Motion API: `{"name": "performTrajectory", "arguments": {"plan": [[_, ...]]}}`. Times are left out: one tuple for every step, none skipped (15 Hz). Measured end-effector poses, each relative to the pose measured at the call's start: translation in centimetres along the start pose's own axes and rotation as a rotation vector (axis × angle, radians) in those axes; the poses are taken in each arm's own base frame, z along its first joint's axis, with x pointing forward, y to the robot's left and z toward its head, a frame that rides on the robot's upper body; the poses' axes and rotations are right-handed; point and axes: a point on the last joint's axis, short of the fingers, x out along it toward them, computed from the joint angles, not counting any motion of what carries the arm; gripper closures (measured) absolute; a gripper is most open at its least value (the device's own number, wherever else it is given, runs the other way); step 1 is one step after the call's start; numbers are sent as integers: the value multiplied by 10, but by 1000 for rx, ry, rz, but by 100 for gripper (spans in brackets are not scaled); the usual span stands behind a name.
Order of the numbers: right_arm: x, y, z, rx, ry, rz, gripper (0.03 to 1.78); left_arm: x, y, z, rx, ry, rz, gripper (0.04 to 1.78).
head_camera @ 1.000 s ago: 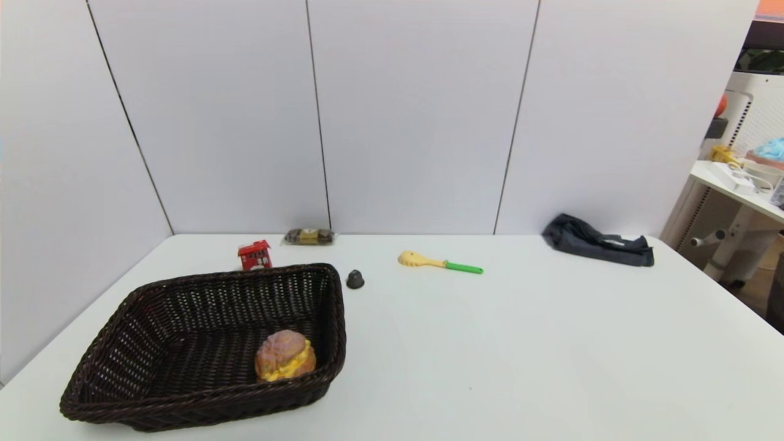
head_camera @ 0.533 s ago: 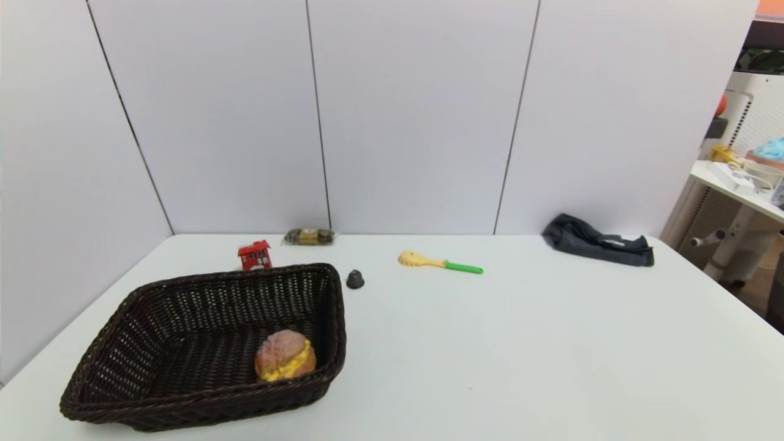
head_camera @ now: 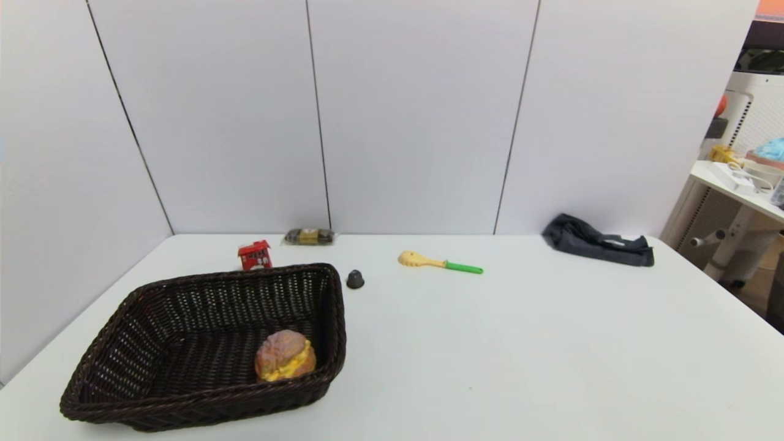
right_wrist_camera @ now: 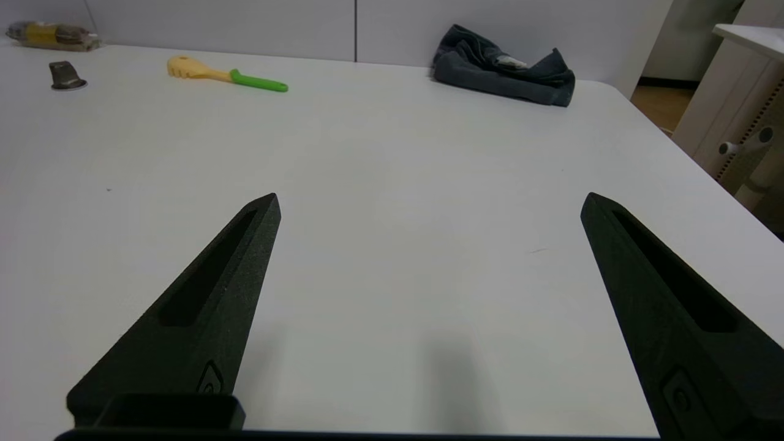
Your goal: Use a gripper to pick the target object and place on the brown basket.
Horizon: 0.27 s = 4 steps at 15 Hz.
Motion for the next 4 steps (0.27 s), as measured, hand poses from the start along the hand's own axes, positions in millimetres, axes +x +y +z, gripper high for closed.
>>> {"name": "performTrajectory", "arguments": {"plan": [[0,0,0,0,1,0,12,0,0,0,0,0,0,13],[0,0,0,1,1,0,12,0,0,0,0,0,0,13],[0,0,0,-1,1,0,12,0,0,0,0,0,0,13],[0,0,0,0,1,0,12,0,0,0,0,0,0,13]]}}
